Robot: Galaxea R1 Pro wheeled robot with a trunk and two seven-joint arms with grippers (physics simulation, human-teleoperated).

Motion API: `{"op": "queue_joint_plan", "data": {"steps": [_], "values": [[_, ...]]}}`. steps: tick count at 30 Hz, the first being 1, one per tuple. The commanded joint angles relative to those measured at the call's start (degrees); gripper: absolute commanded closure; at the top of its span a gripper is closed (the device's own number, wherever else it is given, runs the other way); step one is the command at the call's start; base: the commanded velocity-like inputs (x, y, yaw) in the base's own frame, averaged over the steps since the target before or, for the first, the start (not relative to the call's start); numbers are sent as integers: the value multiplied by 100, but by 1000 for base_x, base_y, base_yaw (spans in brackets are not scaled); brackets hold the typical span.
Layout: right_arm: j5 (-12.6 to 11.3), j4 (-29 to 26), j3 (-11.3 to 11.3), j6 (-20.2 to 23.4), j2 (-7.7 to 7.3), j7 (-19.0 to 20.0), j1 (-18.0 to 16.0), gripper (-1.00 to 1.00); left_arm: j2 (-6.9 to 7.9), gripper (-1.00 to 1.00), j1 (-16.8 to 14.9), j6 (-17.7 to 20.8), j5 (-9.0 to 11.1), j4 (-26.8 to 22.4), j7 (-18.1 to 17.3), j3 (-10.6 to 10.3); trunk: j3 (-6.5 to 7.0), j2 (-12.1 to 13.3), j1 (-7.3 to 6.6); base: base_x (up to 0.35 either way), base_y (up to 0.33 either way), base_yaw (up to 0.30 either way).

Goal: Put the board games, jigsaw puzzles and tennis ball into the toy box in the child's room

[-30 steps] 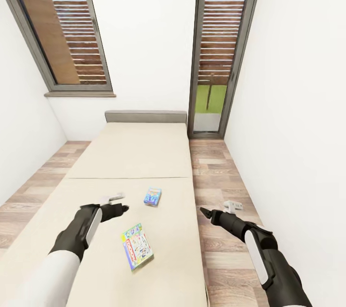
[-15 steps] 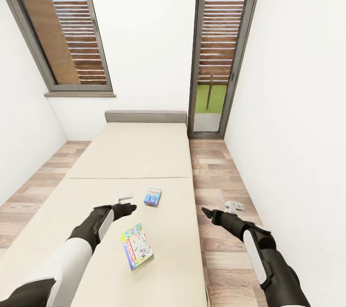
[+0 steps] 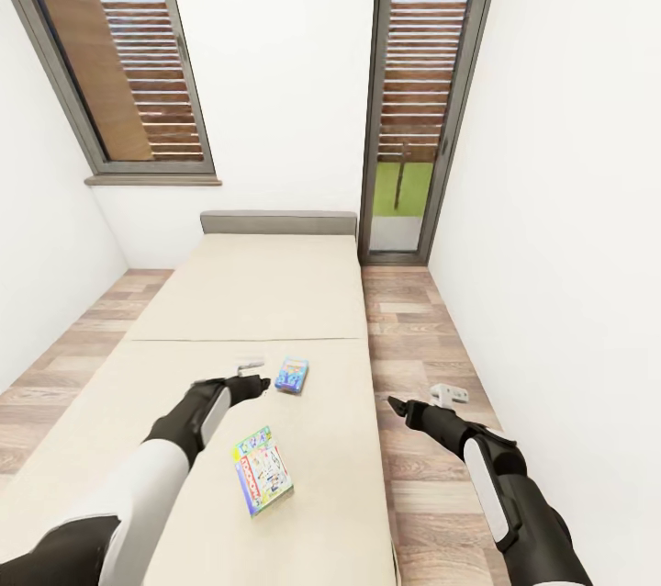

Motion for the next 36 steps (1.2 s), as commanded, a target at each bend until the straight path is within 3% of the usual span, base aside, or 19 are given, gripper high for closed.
{"op": "queue_joint_plan", "data": {"steps": [1, 8, 16, 36], "values": [[-12, -6, -20, 42, 6, 13, -7, -100, -21, -100, -65, 49, -2, -3, 43, 33, -13, -12, 4, 0, 0, 0], [-13, -5, -20, 73, -14, -83, -21, -100, -121, -100, -381, 75, -86, 15, 449, -7, -57, -12, 4, 0, 0, 0], [-13, -6, -27, 90, -65, -125, -30, -100, -248, -100, -415, 32, -99, -23, 499, -29, -129, -12, 4, 0, 0, 0], [-21, 1, -28, 103, -73, -138, -41, -100, -258, -100, -418, -109, -94, -125, 504, -38, -316, -12, 4, 0, 0, 0]]}}
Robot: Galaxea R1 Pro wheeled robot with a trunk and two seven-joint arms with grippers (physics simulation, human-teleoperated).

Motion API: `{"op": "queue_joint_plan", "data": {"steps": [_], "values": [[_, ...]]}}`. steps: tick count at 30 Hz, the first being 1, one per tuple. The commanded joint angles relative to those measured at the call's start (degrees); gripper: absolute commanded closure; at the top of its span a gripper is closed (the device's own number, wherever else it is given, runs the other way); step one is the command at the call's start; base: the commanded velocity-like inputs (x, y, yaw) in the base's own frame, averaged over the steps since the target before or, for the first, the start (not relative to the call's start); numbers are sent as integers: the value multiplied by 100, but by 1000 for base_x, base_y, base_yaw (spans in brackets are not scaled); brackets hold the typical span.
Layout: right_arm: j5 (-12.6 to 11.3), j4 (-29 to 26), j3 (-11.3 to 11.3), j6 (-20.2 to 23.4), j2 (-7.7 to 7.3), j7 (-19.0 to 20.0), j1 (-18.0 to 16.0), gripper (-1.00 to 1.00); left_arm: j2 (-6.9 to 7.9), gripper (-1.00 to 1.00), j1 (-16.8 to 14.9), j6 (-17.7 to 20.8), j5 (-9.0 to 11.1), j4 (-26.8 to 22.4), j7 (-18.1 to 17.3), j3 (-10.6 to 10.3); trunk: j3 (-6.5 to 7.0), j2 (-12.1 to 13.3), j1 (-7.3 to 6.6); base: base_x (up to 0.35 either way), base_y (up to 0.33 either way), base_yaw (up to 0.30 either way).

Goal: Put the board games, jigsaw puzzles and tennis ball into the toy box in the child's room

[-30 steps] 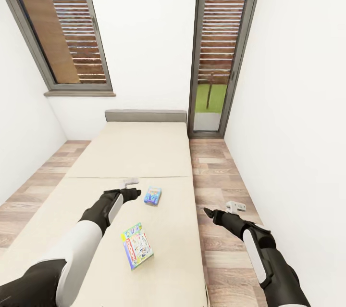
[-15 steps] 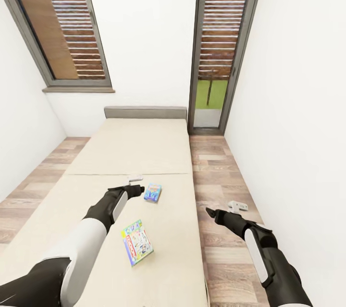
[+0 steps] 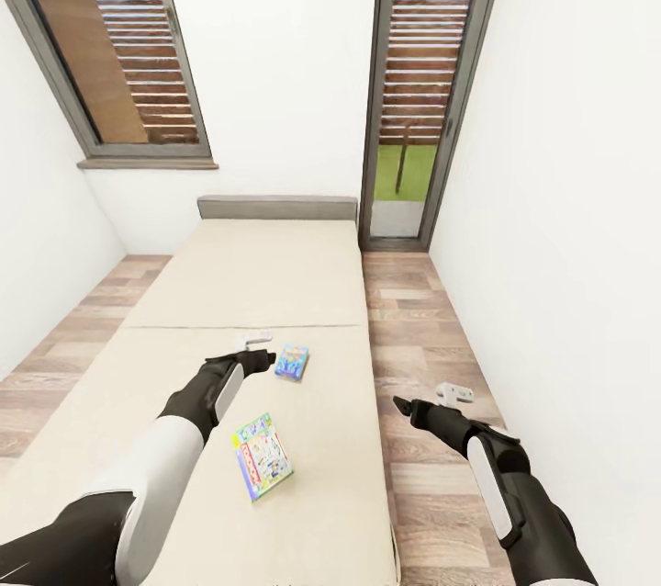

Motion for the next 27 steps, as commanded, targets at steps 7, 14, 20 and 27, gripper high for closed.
{"op": "queue_joint_plan", "data": {"steps": [7, 14, 20, 27], "values": [[-11, -5, -21, 41, 10, -171, -13, -100, -8, -100, -3, 32, 8, -22, 9, 18, -77, -12, 3, 0, 0, 0], [-7, -13, -26, 300, 9, -551, -67, -100, -16, -100, -3, 24, 8, -23, 9, 17, -142, -12, 3, 0, 0, 0], [-22, -13, -36, 637, 12, -917, -164, -100, -11, -100, -3, 23, 8, -24, 9, 17, -198, -12, 3, 0, 0, 0], [-36, -4, -43, 744, 37, -1309, -224, -100, -13, -100, -3, 23, 6, -24, 9, 17, -264, -12, 3, 0, 0, 0]]}}
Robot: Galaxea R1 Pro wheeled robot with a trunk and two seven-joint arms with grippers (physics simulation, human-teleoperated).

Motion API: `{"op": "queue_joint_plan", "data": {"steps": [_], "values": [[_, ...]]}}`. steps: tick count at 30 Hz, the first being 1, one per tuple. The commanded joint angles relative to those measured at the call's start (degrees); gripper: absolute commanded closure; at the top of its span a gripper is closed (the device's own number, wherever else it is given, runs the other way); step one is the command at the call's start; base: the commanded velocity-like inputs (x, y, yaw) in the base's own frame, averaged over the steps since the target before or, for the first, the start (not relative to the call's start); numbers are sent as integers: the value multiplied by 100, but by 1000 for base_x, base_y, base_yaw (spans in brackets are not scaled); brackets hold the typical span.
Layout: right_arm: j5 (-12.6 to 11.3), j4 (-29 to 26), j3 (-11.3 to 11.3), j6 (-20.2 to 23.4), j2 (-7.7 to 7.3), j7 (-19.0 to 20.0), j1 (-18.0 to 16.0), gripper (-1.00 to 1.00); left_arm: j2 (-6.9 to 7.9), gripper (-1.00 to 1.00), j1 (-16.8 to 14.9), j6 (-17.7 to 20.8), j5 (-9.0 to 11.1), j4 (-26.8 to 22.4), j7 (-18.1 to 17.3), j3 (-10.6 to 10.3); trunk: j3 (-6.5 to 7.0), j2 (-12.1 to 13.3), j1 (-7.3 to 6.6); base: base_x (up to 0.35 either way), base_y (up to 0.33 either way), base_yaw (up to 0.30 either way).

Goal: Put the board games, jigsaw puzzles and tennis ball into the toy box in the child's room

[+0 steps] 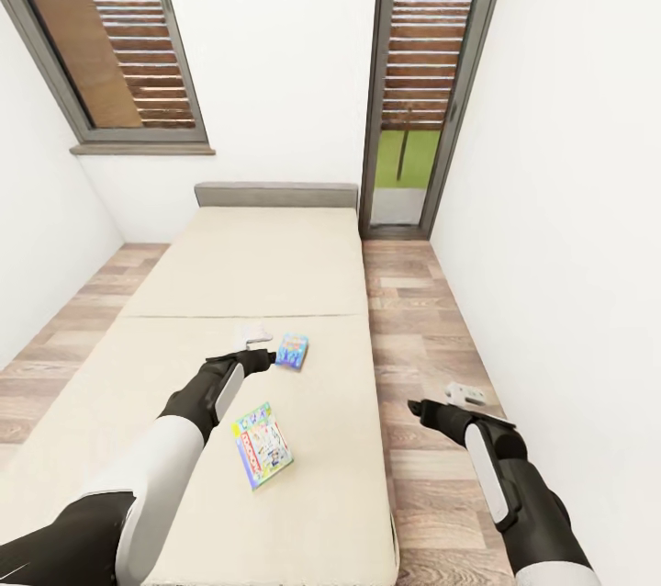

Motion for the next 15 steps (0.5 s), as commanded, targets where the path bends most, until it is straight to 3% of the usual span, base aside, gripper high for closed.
{"op": "queue_joint_plan", "data": {"steps": [1, 10, 15], "values": [[-31, 4, -11, 37, 10, -60, -21, -100, -6, -100, -3, 33, 5, -10, 9, 27, -20, -12, 3, 0, 0, 0], [-35, 77, -16, 50, 1, -157, -49, -100, -13, -100, -3, 3, 6, -10, 9, 20, -104, -12, 3, 0, 0, 0], [-35, 115, -17, 50, -11, -167, -54, -100, -14, -100, -3, -240, -4, -10, 9, 16, -151, -12, 3, 0, 0, 0]]}}
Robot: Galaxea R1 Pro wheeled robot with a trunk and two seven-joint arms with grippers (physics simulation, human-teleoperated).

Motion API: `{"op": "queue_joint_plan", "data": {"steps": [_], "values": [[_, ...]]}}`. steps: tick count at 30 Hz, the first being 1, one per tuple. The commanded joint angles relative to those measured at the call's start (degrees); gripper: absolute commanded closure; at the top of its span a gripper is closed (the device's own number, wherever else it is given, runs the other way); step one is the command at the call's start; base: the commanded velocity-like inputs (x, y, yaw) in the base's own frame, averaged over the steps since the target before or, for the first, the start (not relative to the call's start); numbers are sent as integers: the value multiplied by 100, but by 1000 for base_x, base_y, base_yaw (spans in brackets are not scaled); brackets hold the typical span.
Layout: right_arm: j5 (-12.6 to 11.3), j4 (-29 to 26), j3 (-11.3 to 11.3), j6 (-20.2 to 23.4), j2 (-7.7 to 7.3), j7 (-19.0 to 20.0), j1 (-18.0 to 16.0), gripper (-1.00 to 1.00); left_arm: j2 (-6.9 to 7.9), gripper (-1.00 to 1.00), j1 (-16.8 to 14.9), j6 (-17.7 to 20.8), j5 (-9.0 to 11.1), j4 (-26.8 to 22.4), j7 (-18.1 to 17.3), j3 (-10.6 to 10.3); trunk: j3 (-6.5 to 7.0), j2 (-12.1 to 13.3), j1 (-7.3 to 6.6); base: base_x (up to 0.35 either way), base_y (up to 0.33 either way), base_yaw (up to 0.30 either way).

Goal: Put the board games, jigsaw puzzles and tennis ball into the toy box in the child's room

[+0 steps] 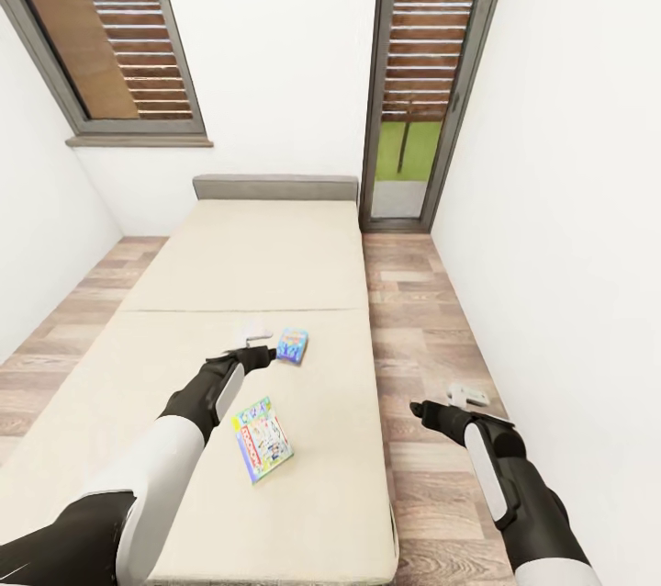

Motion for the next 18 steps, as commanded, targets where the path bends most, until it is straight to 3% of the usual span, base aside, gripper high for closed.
{"op": "queue_joint_plan", "data": {"steps": [1, 18], "values": [[-45, 28, -12, 25, 2, -23, -17, -100, -6, -100, -3, -21, 3, -10, 7, 26, -20, -11, 3, 0, 0, 0], [-45, 523, -27, -59, -18, -27, -208, -100, -6, -100, -3, -139, 0, -10, 12, 24, -179, -11, 3, 0, 0, 0]]}}
